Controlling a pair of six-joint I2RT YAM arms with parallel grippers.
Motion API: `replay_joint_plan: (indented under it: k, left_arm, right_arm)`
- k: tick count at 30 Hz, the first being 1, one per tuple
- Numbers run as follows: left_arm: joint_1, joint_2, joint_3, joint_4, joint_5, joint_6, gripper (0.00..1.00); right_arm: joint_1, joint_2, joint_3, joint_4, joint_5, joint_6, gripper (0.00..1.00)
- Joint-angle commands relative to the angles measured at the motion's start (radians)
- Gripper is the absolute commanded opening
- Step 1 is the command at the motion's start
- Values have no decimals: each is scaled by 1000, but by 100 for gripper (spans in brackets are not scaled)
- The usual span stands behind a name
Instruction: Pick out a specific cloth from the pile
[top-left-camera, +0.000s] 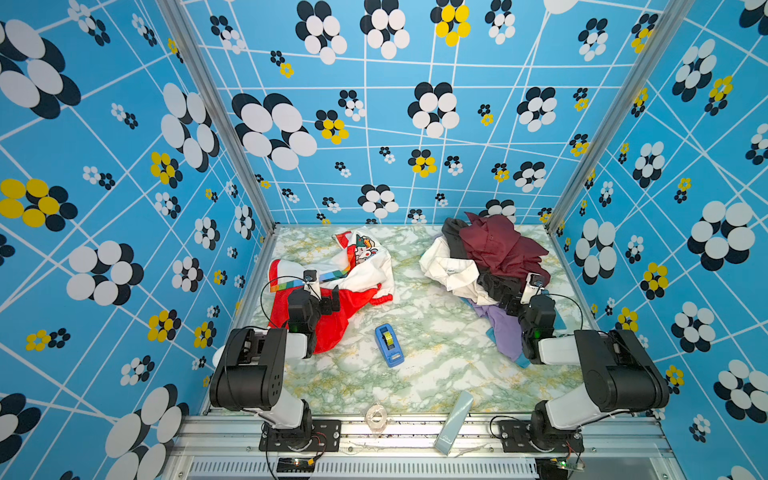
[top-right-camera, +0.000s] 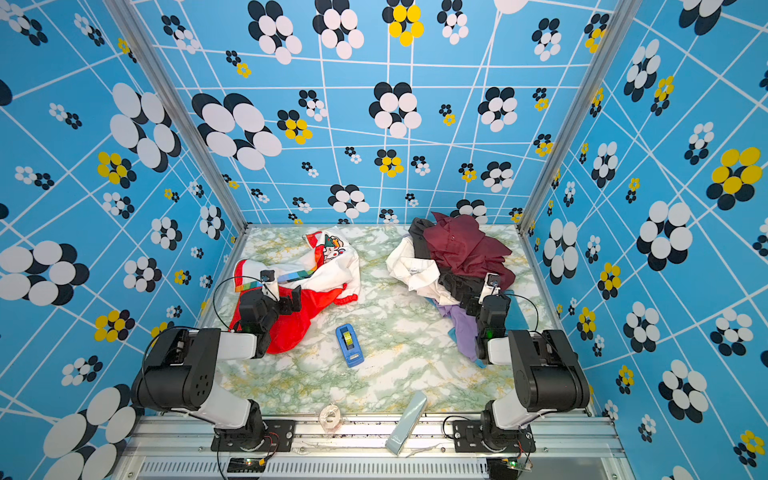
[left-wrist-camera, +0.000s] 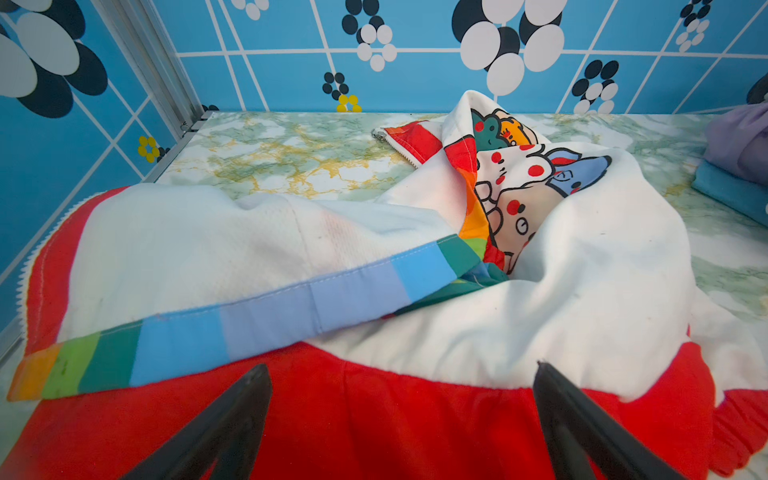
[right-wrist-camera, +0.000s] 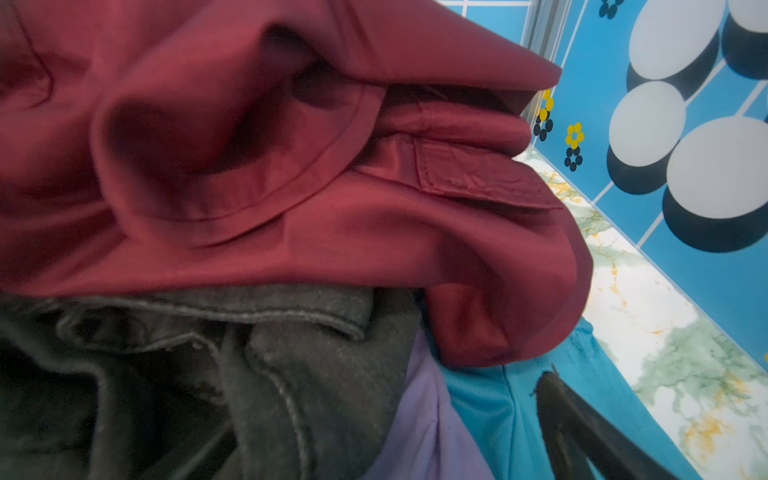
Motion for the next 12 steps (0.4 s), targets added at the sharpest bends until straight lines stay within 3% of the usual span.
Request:
replay_joint_plan:
  k: [1, 12]
  left_arm:
    - [-6, -10, 0, -12, 5, 8, 99]
    - [-5, -10, 0, -13, 6, 8, 99]
  right_arm:
    - [-5, 7, 23, -33, -35, -15, 99]
    - [-5, 6, 36, -57, -47, -20, 99]
